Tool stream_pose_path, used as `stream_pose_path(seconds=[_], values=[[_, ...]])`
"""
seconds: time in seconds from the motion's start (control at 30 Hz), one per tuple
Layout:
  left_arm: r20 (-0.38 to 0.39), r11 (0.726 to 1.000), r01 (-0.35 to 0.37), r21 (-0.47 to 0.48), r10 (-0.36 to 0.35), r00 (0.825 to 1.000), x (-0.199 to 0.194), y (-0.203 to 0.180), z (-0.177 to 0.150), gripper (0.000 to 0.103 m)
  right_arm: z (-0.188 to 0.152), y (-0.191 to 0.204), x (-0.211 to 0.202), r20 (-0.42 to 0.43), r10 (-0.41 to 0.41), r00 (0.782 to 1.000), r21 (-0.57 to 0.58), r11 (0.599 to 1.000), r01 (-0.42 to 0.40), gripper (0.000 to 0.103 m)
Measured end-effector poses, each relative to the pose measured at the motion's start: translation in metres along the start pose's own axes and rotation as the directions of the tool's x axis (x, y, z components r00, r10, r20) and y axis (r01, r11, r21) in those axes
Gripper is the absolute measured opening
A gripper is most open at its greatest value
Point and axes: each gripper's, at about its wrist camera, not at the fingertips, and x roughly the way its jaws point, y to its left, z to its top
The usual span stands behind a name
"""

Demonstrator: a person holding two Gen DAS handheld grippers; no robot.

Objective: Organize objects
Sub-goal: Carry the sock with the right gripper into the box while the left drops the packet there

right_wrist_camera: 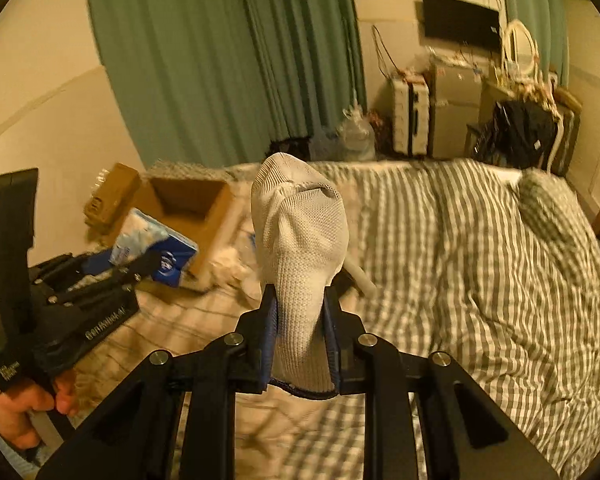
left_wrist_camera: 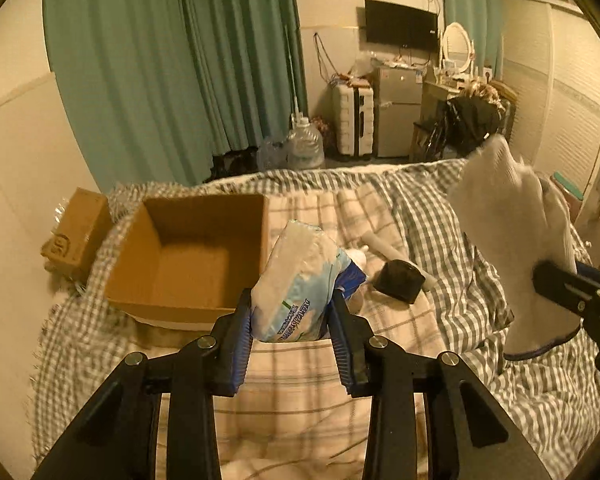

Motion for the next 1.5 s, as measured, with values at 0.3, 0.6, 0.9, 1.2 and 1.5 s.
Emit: stream_pose_path(seconds=[0.3,0.6,0.9,1.2,1.5], values=[[0.042,0.998,0.028,-0.052,-0.025,0.999,-0.011,0.074,0.012,0.036,0.034,0.094,-0.015,0.057,0.056,0.997,-0.096,0.994,-0.051,0.02],[0.007,0.987,-0.02,-0.158,0.022,1.0,0.046,0.145,0.016,0.036,0.071,0.158,0.061,-0.021,0.108,0.994,-0.154,0.982,-0.109,0.02],[-0.048,0.973,-0.067,-0.219,0.057,0.997,0.125,0.17,0.015,0.036,0.085,0.167,0.17,-0.129,0.143,0.981,-0.16,0.974,-0.163,0.02],[-0.101,0.98,-0.097,-0.172,0.081,0.992,0.177,0.162,0.017,0.048,0.079,0.152,0.248,-0.186,0.158,0.97,-0.119,0.976,-0.181,0.023],[-0.069,0.977,-0.137,-0.161,0.127,0.989,0.152,0.145,0.017,0.092,0.083,0.108,0.204,-0.102,0.093,0.99,-0.089,0.991,-0.103,0.057]])
